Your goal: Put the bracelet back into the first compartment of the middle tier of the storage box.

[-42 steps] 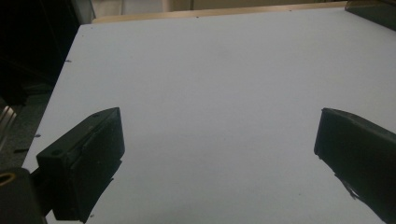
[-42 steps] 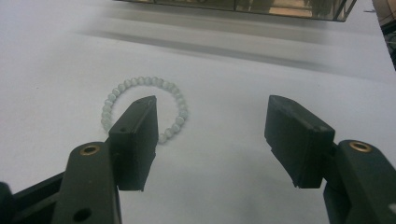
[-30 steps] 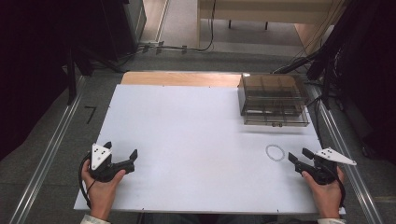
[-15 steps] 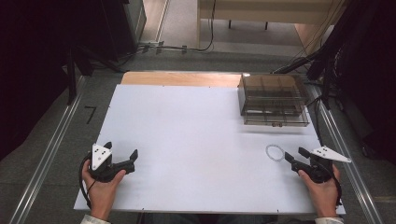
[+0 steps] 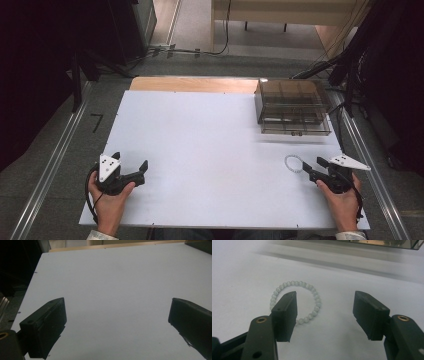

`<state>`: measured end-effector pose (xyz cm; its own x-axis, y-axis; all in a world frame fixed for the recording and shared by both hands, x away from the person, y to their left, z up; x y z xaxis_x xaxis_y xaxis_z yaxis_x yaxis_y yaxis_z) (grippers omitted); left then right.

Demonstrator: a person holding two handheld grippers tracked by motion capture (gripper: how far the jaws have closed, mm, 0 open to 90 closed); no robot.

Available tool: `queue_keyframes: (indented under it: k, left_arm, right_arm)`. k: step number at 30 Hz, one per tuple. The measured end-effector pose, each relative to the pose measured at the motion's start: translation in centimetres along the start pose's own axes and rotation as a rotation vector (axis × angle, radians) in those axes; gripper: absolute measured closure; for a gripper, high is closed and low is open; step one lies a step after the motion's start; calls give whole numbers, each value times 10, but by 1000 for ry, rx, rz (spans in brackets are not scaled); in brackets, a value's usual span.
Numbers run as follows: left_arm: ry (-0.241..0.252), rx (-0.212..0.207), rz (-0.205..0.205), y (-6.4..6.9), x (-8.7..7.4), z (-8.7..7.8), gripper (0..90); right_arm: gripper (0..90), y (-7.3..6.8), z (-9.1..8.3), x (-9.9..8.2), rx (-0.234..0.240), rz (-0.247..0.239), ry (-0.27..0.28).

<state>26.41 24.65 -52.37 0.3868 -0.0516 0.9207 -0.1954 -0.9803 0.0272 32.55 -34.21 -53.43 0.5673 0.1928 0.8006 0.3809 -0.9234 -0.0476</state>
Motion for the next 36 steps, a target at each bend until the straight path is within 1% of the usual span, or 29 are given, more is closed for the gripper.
queue_keyframes:
  k: [5, 11, 17, 25, 29, 31, 36]
  left_arm:
    - [5, -3, 0, 0, 0, 0, 18]
    - [6, -2, -2, 1, 0, 0, 18]
    - [3, -1, 0, 0, 0, 0, 18]
    - [7, -2, -2, 0, 0, 0, 18]
    - [8, -1, -3, 0, 0, 0, 18]
    - [6, 1, -1, 0, 0, 0, 18]
    - [7, -1, -3, 1, 0, 0, 18]
  right_arm:
    - [368, -1, 2, 1, -2, -3, -9]
    - [385, -1, 5, 2, -15, -6, -29]
    - [390, -1, 6, 2, -12, -2, -34]
    - [397, -3, 10, 4, -26, -26, -48]
    - [406, -3, 11, 5, -29, -28, -54]
    - [416, -3, 12, 5, -30, -25, -62]
    - [450, -3, 15, 5, -33, -35, -76]
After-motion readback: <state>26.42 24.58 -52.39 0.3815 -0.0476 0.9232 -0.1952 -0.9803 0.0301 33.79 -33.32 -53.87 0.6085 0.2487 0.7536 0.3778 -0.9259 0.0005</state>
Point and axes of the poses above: each handheld gripper's, and its own axes: z roughly forward along the jaws, x roughly out of its top, y roughly to its right, the point moved 5 cm from there along z, roughly forward along the jaws
